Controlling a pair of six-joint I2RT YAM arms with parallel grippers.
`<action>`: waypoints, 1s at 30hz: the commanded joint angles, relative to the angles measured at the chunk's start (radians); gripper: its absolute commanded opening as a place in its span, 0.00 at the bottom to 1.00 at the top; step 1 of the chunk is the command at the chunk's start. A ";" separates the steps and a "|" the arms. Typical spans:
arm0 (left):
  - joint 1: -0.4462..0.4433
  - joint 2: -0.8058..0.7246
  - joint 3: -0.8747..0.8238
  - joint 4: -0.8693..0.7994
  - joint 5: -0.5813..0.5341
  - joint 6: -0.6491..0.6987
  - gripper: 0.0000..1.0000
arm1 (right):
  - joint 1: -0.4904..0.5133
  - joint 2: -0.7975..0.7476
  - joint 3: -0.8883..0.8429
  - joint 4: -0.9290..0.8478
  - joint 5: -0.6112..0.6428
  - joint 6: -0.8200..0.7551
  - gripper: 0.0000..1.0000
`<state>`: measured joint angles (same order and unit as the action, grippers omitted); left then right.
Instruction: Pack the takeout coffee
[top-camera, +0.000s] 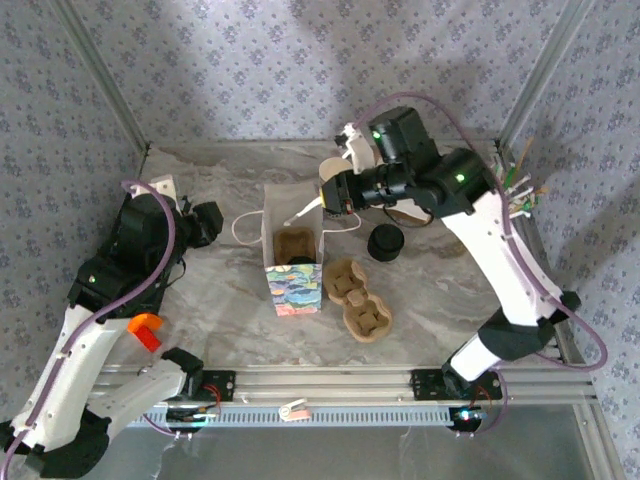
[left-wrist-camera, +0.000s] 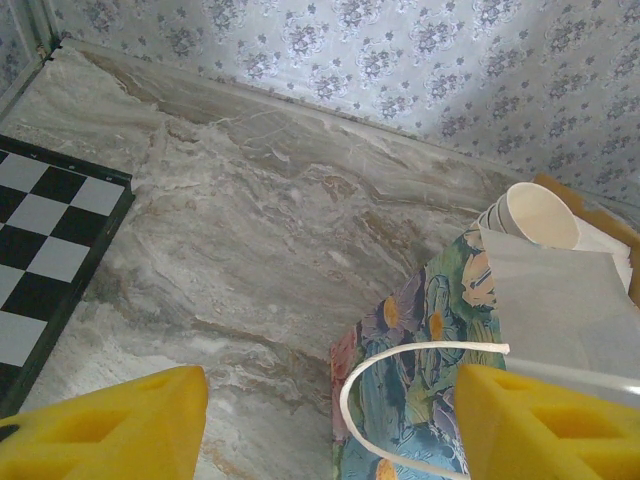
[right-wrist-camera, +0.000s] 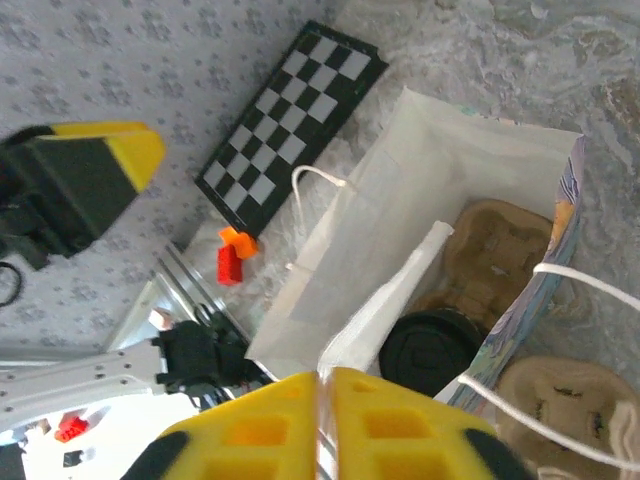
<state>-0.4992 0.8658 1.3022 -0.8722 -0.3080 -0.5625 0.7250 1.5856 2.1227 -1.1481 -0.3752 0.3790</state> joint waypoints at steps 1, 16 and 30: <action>0.005 0.001 0.012 0.004 -0.010 0.001 0.66 | 0.022 0.059 0.044 -0.046 0.015 -0.041 0.25; 0.007 0.046 0.029 0.004 0.026 0.036 0.67 | -0.074 0.000 0.006 -0.050 0.098 -0.039 0.63; 0.011 0.176 0.103 0.049 0.133 0.104 0.68 | -0.439 0.086 -0.425 0.139 0.321 0.036 0.70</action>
<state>-0.4973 1.0351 1.3670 -0.8558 -0.2020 -0.4915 0.3073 1.6253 1.7432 -1.0786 -0.0921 0.3965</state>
